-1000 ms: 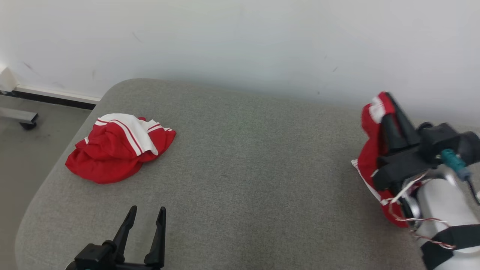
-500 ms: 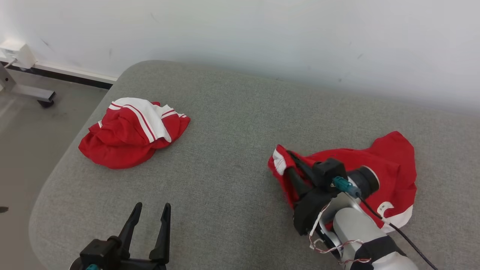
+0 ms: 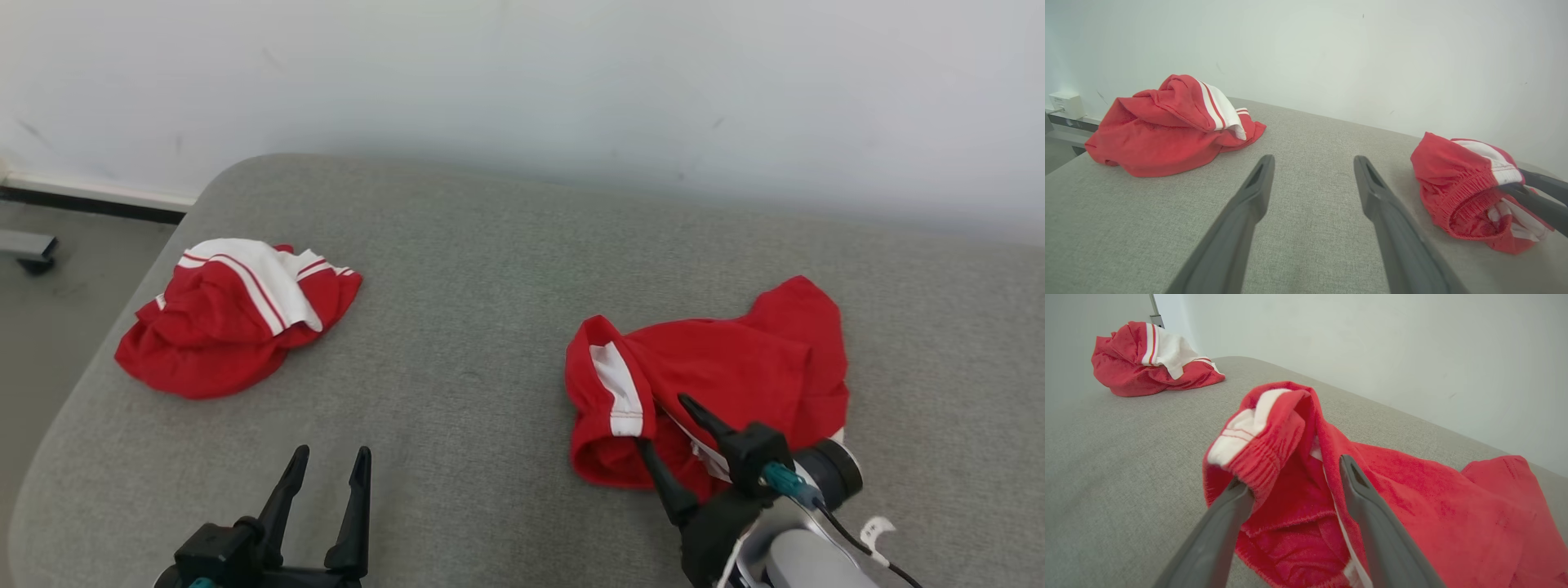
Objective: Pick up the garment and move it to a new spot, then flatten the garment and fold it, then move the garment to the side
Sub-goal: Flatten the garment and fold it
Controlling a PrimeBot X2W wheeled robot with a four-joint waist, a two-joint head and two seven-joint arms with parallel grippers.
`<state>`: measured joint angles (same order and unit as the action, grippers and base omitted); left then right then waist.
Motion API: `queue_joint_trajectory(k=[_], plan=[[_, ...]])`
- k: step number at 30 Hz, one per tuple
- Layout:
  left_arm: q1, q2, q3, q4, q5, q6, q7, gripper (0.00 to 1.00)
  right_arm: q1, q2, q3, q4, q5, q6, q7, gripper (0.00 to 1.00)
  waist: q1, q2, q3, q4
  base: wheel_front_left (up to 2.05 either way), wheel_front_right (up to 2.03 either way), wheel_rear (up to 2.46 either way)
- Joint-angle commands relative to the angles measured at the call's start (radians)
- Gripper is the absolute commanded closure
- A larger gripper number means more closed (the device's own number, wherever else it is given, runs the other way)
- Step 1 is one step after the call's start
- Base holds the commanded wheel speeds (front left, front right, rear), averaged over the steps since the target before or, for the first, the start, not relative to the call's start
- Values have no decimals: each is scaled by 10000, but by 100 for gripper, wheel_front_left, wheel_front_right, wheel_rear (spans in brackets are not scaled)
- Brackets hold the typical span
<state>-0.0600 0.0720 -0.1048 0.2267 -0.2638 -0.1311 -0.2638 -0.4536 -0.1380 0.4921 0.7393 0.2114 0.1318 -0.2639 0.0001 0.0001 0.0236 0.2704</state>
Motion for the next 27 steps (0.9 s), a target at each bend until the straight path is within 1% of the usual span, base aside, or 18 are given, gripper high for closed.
queue_joint_trajectory(k=[1, 6, 14, 16, 21, 23, 24, 27], plan=[[42, -11, 7, -8, 63, 16, -12, 0, 230, -126, 10, -118, -60, -22, -4, 0, -1, -1, -169, -315, 0, 0, 0], [27, -29, 23, -41, 49, 16, -10, 0, 930, -508, -107, -554, -118, -22, -6, 0, -1, -1, -234, -583, 0, 0, 0], [237, -54, 100, -68, 96, 15, -12, 0, 2014, -723, -900, -1480, -153, -22, -6, 0, -1, -1, -418, -854, 0, 0, 0], [334, -56, 170, -89, 110, 16, -12, 0, 2300, -746, -1262, -1879, -181, -22, -7, 0, -1, -1, -478, -967, 0, 0, 0], [548, -63, 271, -214, 175, 16, -10, 0, 3137, -625, -2620, -3214, -337, -22, -7, 0, -1, -1, -603, -1325, 0, 0, 0], [617, -40, 320, -279, 246, 16, -10, 0, 3514, -513, -3111, -3762, -454, -22, -7, 0, -1, -1, -646, -1485, 0, 0, 0], [666, 0, 372, -324, 293, 16, -10, 0, 3853, -400, -3555, -4261, -586, -22, -7, 0, -1, -1, -683, -1630, 0, 0, 0], [711, 47, 485, -362, 384, 16, -12, 0, 4372, -204, -4110, -4905, -740, -22, -5, 0, -1, -1, -737, -1811, 0, 0, 0]])
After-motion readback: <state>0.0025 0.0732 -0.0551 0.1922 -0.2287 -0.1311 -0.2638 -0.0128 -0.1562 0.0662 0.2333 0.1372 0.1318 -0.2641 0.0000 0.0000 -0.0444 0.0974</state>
